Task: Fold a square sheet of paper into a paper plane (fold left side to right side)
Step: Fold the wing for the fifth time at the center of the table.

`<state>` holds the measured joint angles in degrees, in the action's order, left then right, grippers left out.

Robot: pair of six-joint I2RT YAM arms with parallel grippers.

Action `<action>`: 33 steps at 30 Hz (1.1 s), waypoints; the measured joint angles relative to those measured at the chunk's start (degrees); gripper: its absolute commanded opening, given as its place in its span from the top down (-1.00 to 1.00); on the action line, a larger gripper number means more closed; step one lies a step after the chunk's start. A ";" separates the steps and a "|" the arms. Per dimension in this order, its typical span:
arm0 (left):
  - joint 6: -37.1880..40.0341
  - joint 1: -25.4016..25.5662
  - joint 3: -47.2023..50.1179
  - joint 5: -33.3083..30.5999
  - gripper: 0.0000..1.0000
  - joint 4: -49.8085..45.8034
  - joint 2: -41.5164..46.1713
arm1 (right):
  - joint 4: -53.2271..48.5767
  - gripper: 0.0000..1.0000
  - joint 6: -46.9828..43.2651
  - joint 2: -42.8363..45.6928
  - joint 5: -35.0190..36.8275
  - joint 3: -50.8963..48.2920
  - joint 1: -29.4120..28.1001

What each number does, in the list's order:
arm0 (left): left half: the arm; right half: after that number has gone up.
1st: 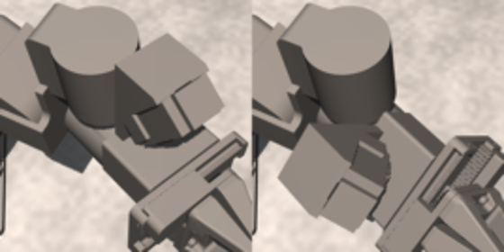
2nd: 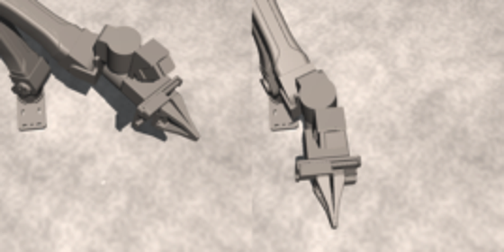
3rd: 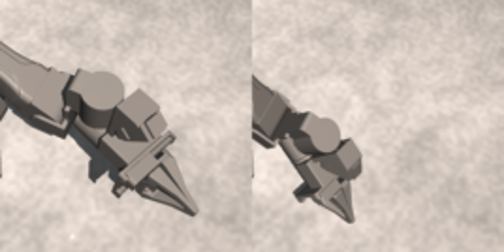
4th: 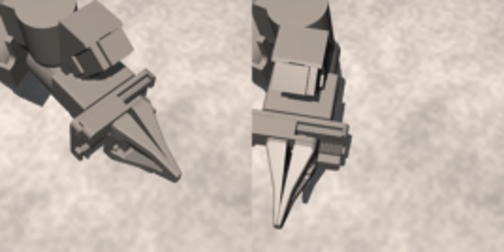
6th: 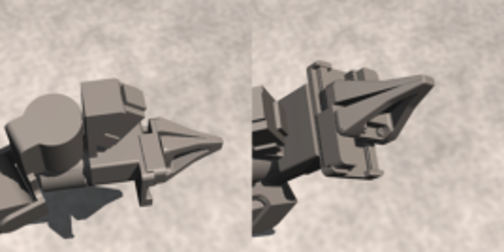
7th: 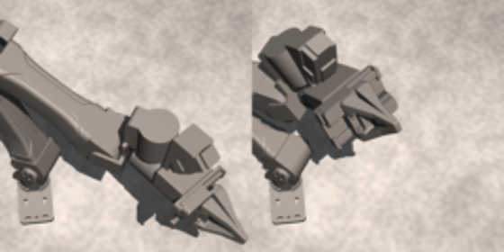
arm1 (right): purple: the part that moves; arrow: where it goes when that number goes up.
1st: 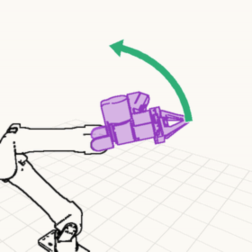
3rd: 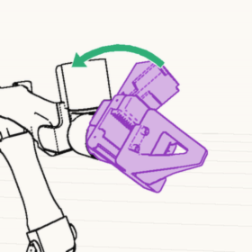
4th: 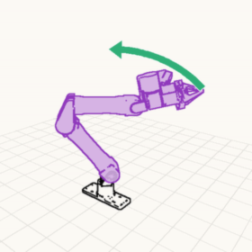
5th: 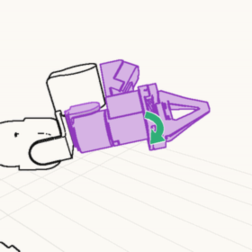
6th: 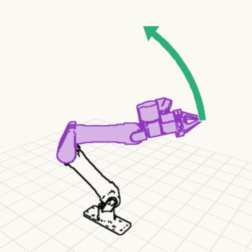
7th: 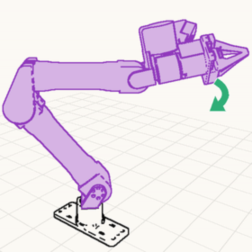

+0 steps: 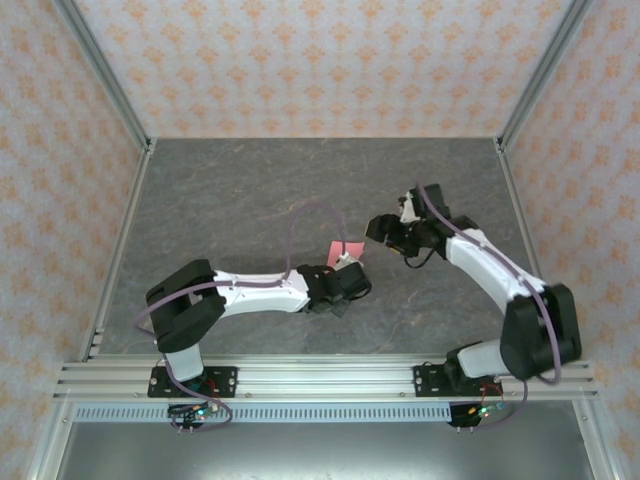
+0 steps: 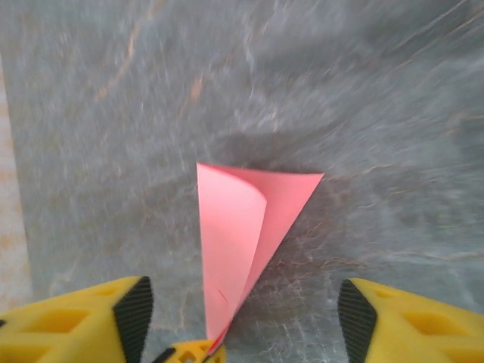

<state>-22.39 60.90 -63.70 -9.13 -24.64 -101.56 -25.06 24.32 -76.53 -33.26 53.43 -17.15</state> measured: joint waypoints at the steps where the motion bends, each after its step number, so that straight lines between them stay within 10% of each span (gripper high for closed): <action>1: 0.00 -0.28 -0.72 1.40 0.99 0.00 -0.02 | -0.63 -0.55 -0.37 2.14 1.73 -0.35 0.28; 33: -17.07 -13.84 1.29 37.09 1.00 20.59 -6.29 | 22.23 -0.31 7.02 2.95 -6.54 -23.98 0.31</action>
<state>-39.46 47.07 -62.41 27.97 -4.05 -107.85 -2.83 31.33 -73.58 -39.79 29.45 -16.84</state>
